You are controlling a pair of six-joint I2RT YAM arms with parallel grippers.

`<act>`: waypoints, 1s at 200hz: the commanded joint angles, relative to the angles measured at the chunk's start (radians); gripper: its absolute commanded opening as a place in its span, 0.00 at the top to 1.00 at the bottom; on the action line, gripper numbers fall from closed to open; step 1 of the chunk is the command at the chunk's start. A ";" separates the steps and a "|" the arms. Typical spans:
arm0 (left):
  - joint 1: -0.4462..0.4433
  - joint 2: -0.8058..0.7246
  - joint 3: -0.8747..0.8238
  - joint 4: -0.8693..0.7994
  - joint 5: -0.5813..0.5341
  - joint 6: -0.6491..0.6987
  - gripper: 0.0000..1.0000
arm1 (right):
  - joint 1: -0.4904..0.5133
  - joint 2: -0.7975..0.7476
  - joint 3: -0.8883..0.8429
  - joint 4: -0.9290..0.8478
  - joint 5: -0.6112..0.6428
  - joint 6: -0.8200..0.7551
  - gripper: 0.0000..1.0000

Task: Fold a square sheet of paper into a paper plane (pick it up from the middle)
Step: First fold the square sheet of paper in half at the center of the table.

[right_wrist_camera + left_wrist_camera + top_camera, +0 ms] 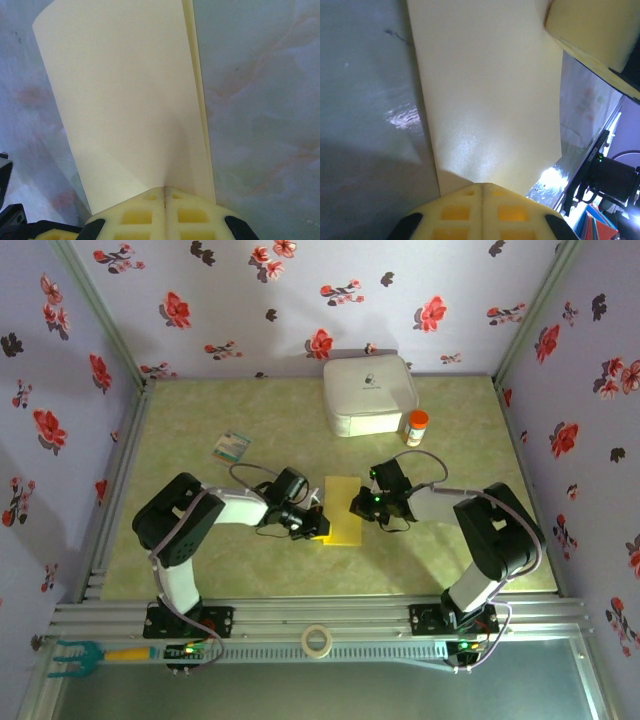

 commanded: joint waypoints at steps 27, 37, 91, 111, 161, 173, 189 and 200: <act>-0.012 -0.051 -0.061 -0.176 -0.053 0.131 1.00 | 0.004 0.046 -0.048 -0.088 0.088 0.010 1.00; -0.017 -0.066 -0.057 -0.190 -0.061 0.145 0.99 | 0.004 0.047 -0.047 -0.088 0.086 0.008 1.00; -0.078 -0.101 -0.003 -0.285 -0.133 0.209 0.97 | 0.007 0.048 -0.046 -0.092 0.088 0.010 1.00; -0.096 -0.107 0.020 -0.350 -0.201 0.230 0.97 | 0.007 0.045 -0.048 -0.095 0.090 0.009 1.00; -0.095 -0.278 0.028 -0.378 -0.310 0.208 0.98 | 0.007 0.052 -0.014 -0.123 0.058 -0.062 1.00; -0.058 -0.318 0.027 -0.355 -0.329 0.176 0.97 | 0.007 0.054 0.002 -0.126 0.029 -0.092 1.00; 0.015 -0.315 0.035 -0.296 -0.272 0.132 0.97 | 0.007 0.061 0.030 -0.140 -0.002 -0.133 1.00; 0.063 -0.278 0.065 -0.256 -0.205 0.109 0.96 | 0.007 0.071 0.052 -0.156 -0.028 -0.161 1.00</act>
